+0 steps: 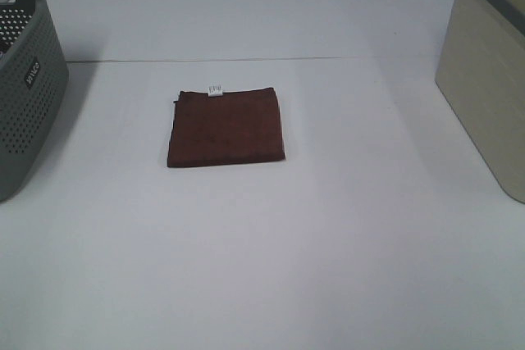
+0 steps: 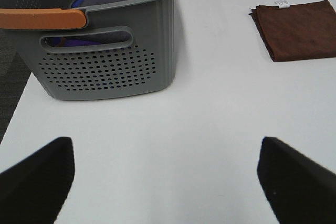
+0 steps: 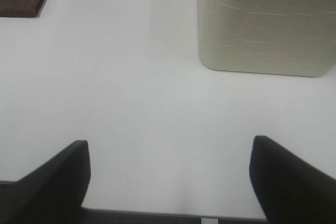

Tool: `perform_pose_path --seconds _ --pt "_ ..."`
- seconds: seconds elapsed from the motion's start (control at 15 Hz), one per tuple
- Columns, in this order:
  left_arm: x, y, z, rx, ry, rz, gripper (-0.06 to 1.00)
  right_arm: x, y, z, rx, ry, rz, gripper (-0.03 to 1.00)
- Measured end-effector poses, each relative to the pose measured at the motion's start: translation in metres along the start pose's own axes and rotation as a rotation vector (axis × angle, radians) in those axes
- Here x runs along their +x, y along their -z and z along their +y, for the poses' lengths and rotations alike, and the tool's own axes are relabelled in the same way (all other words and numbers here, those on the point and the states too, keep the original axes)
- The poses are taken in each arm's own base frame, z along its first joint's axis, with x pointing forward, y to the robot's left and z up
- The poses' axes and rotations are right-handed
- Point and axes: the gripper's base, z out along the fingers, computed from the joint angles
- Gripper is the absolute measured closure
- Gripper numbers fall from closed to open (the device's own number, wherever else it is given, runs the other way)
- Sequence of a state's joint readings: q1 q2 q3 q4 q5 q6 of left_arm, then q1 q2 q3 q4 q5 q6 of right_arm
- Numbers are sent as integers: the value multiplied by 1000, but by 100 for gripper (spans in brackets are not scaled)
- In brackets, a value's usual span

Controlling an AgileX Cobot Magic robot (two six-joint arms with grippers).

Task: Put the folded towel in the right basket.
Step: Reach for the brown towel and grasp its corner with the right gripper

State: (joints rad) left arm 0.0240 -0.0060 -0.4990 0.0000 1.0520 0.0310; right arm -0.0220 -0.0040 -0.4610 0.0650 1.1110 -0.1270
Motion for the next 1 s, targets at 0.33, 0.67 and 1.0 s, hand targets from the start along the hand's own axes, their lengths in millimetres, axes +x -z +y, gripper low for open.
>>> perform_pose_path --seconds 0.33,0.67,1.0 --pt "0 0 0 0 0 0 6 0 0 0 0 0 0 16" --pt "0 0 0 0 0 0 6 0 0 0 0 0 0 16" --pt "0 0 0 0 0 0 6 0 0 0 0 0 0 16"
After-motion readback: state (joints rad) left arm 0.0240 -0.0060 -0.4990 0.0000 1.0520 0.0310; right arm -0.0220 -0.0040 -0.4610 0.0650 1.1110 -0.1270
